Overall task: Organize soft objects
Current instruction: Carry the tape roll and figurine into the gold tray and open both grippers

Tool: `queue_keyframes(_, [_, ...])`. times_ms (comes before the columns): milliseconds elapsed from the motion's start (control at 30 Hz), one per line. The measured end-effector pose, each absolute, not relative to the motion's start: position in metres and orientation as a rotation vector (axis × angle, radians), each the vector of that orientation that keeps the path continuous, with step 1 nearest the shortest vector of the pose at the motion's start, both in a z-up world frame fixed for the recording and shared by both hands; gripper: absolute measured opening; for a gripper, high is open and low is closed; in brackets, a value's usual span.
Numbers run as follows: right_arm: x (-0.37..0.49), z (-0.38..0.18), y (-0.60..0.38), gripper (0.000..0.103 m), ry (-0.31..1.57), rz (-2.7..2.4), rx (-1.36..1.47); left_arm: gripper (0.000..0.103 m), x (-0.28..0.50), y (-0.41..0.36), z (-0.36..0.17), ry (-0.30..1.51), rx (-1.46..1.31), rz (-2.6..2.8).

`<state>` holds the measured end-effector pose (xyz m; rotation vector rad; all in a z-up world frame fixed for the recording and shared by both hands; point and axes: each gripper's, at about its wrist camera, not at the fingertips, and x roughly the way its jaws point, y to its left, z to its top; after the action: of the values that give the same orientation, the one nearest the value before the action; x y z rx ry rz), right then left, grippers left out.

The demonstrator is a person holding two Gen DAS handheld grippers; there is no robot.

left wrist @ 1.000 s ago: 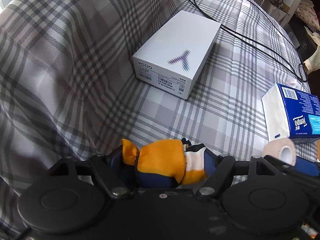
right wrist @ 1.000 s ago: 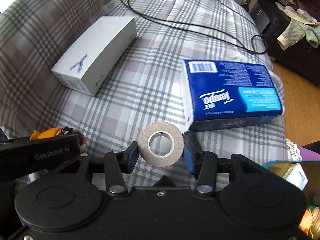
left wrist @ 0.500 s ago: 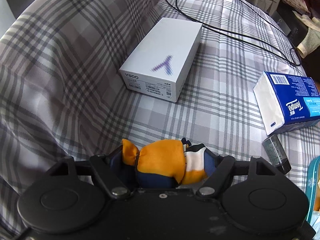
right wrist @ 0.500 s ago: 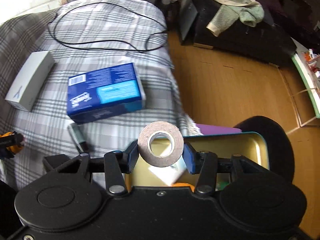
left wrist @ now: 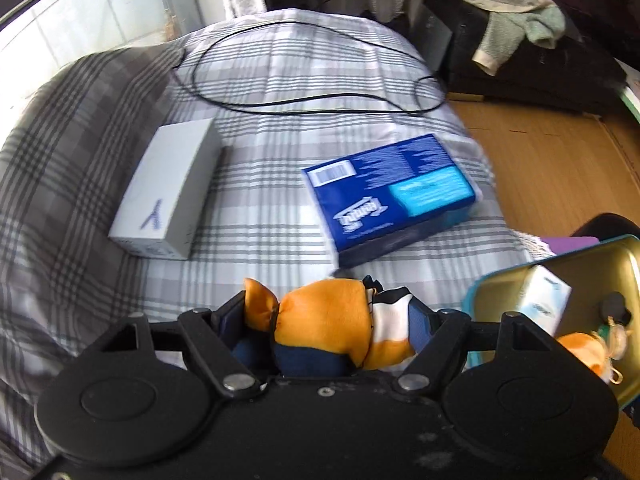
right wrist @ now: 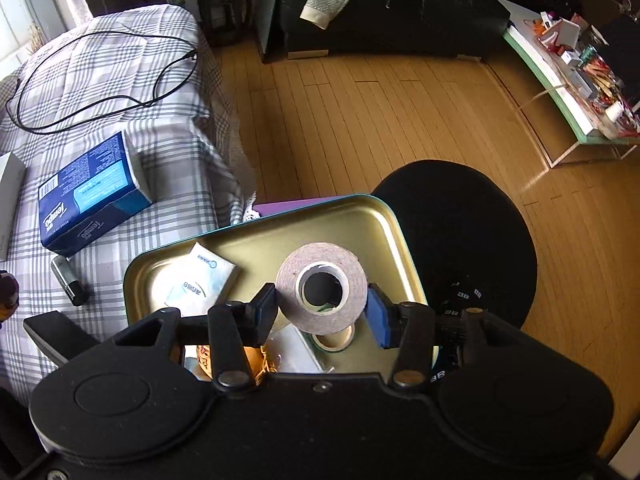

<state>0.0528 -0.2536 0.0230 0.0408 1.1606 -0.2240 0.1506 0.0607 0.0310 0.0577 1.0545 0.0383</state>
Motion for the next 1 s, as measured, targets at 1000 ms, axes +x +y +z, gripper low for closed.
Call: queue_keyframes(1000, [0.049,0.023,-0.288,0.047,1.174,-0.258,0.001,0.089,0.162,-0.109,-0.008,1.167,0.299,-0.140])
